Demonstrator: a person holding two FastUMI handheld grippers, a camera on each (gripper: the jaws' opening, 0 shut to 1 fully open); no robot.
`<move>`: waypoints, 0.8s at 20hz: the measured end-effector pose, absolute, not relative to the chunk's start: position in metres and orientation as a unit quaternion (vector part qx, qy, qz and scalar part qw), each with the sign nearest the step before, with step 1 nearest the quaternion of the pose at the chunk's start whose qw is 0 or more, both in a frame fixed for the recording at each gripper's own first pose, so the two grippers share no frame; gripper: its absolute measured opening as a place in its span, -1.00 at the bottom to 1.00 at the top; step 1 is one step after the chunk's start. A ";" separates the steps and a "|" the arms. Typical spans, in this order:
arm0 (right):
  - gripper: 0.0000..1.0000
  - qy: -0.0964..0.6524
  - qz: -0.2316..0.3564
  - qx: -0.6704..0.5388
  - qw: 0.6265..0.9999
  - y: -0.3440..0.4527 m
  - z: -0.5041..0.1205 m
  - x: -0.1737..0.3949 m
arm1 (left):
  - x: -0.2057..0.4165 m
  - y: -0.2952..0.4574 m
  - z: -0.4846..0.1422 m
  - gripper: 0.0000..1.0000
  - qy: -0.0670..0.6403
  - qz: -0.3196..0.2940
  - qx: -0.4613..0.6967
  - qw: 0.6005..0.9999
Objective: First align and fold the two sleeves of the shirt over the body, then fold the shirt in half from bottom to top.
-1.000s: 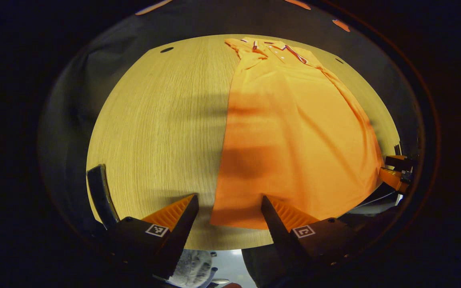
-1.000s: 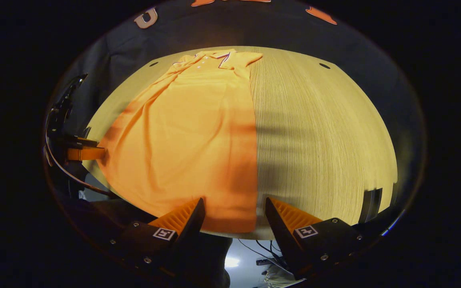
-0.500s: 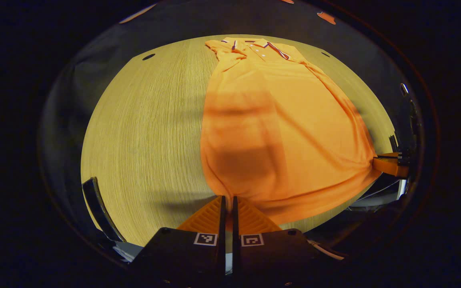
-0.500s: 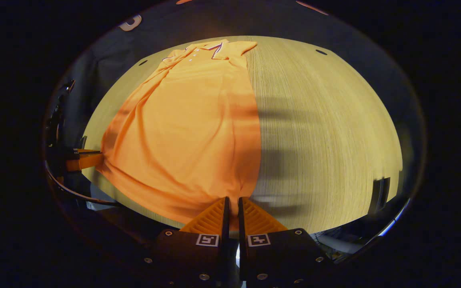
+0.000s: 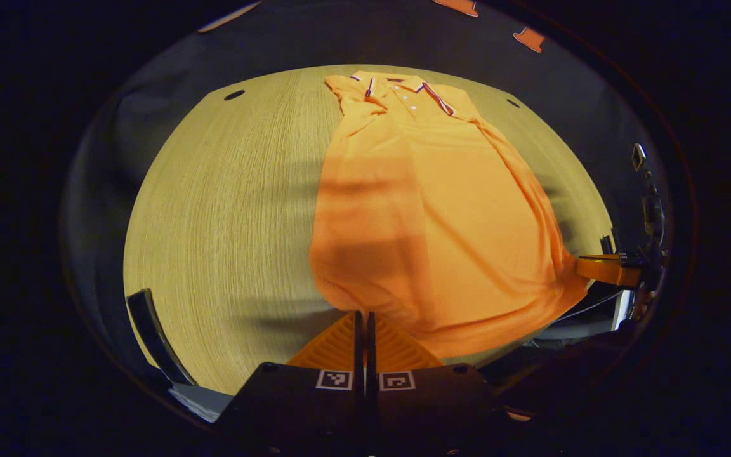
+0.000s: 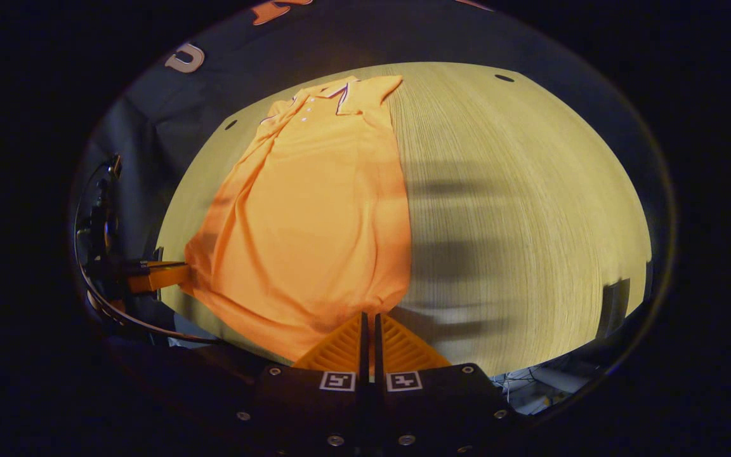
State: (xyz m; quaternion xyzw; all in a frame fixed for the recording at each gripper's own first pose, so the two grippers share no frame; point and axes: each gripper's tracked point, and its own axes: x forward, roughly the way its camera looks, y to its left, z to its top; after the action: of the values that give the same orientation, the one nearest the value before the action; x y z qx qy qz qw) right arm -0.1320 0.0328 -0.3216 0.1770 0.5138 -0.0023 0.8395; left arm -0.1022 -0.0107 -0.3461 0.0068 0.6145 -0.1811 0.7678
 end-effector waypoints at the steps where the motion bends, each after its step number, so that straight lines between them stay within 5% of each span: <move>1: -0.96 0.505 -0.005 0.182 0.843 0.030 -0.316 -0.124 | -0.096 -0.015 -0.340 -0.98 0.609 -0.187 0.004 0.771; 11: -0.98 0.552 -0.014 0.130 0.824 0.012 -0.330 -0.155 | -0.078 -0.017 -0.331 -0.98 0.606 -0.195 0.014 0.771; 16: -0.98 0.518 -0.018 0.198 0.832 0.015 -0.303 -0.142 | -0.073 -0.021 -0.322 -0.98 0.599 -0.206 0.014 0.773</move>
State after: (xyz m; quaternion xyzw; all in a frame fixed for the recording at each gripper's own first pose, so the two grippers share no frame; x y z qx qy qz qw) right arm -0.1417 0.0147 -0.3033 0.1975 0.5178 -0.0178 0.8322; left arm -0.0726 -0.0212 -0.3218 0.0140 0.5994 -0.2062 0.7733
